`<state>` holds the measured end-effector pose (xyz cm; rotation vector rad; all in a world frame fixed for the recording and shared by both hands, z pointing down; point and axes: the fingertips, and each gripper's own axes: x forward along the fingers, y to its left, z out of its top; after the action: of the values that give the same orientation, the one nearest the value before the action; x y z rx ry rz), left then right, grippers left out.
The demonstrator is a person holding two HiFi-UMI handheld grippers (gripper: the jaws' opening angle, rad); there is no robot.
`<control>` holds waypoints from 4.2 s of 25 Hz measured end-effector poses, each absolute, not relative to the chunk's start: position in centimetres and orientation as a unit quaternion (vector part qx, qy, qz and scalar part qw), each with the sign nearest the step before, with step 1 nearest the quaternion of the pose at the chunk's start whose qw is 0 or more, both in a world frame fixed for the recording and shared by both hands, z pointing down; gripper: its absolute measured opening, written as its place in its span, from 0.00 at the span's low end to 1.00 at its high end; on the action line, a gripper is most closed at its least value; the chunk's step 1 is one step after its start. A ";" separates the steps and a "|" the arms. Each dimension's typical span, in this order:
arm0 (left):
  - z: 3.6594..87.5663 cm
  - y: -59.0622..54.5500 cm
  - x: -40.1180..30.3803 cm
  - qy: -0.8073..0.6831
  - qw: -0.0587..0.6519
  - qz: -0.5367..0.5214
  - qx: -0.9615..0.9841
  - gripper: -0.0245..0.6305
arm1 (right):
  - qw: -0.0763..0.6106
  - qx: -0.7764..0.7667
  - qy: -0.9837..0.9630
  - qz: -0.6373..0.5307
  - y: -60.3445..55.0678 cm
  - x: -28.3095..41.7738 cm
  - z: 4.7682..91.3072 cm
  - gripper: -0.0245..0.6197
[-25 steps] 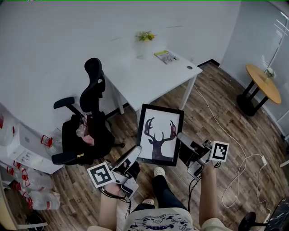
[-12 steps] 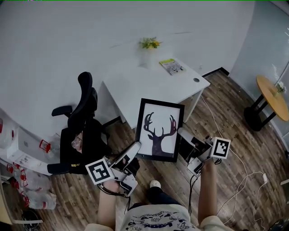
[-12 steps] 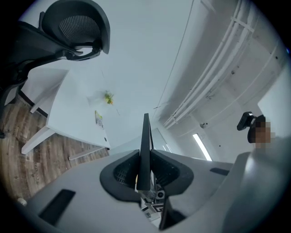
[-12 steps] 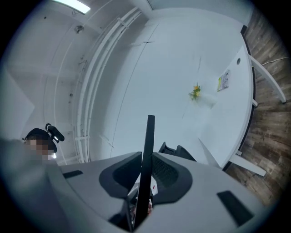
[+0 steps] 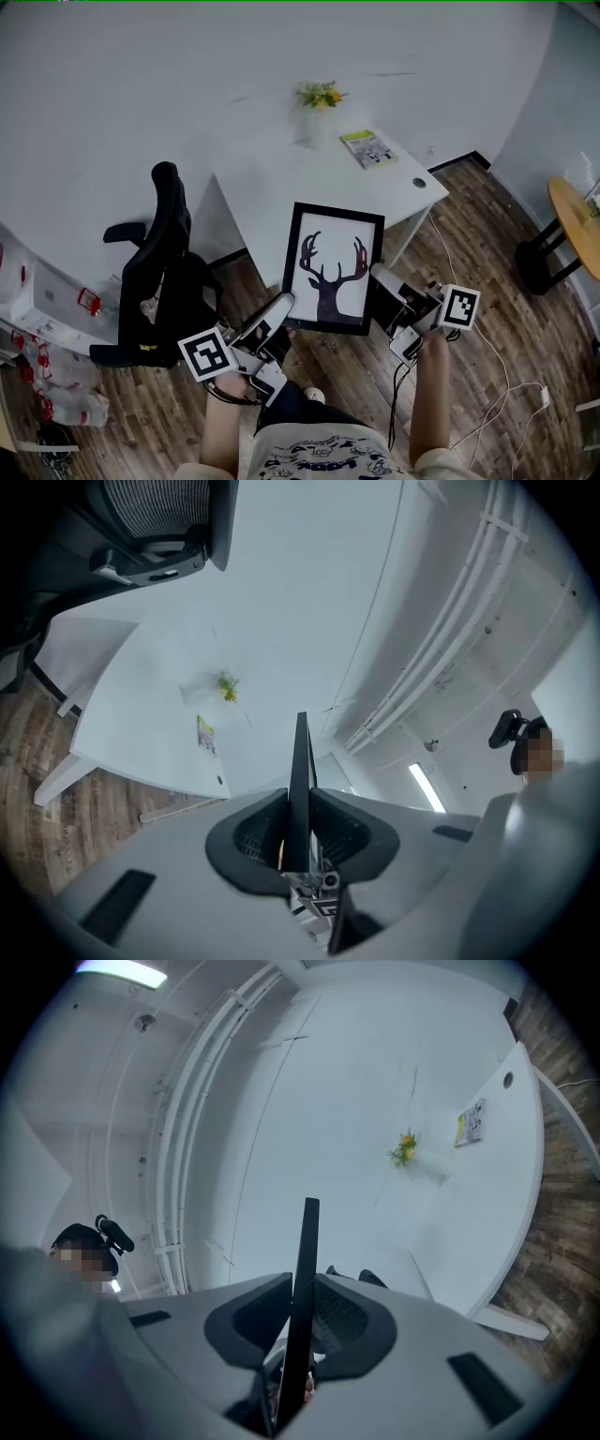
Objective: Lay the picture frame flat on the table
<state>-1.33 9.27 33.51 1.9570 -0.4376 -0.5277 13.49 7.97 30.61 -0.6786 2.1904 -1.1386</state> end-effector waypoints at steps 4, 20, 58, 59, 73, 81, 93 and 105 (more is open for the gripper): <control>34.3 7.2 -0.8 -0.192 0.514 -0.216 0.808 0.17 | 0.286 -0.249 0.814 -0.440 5.7 14.0 31.6 0.16; 36.6 -9.9 2.0 -0.187 0.532 -0.215 0.797 0.17 | 0.282 -0.263 0.808 -0.445 -11.7 16.7 33.5 0.16; 41.6 -29.5 3.5 -0.241 0.566 -0.197 0.763 0.17 | 0.229 -0.269 0.780 -0.517 -32.3 18.1 39.7 0.16; 42.0 -29.5 3.5 -0.244 0.569 -0.195 0.761 0.17 | 0.227 -0.267 0.778 -0.521 -32.5 18.1 40.1 0.16; 49.0 -30.2 3.0 -0.310 0.590 -0.142 0.732 0.17 | 0.176 -0.270 0.745 -0.584 -33.8 17.6 47.9 0.16; 55.5 -29.7 2.9 -0.356 0.573 -0.058 0.736 0.17 | 0.109 -0.292 0.736 -0.601 -33.9 17.0 54.3 0.17; 63.0 -28.7 2.6 -0.386 0.591 0.008 0.708 0.17 | 0.039 -0.340 0.666 -0.662 -32.7 16.8 63.7 0.17; 65.9 -28.4 2.2 -0.405 0.575 0.074 0.707 0.18 | -0.034 -0.364 0.662 -0.655 -31.9 16.3 67.3 0.17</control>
<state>2.20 -28.38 65.89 1.6557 -0.9482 0.1728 16.25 -31.91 67.27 -1.1684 2.1252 -2.1033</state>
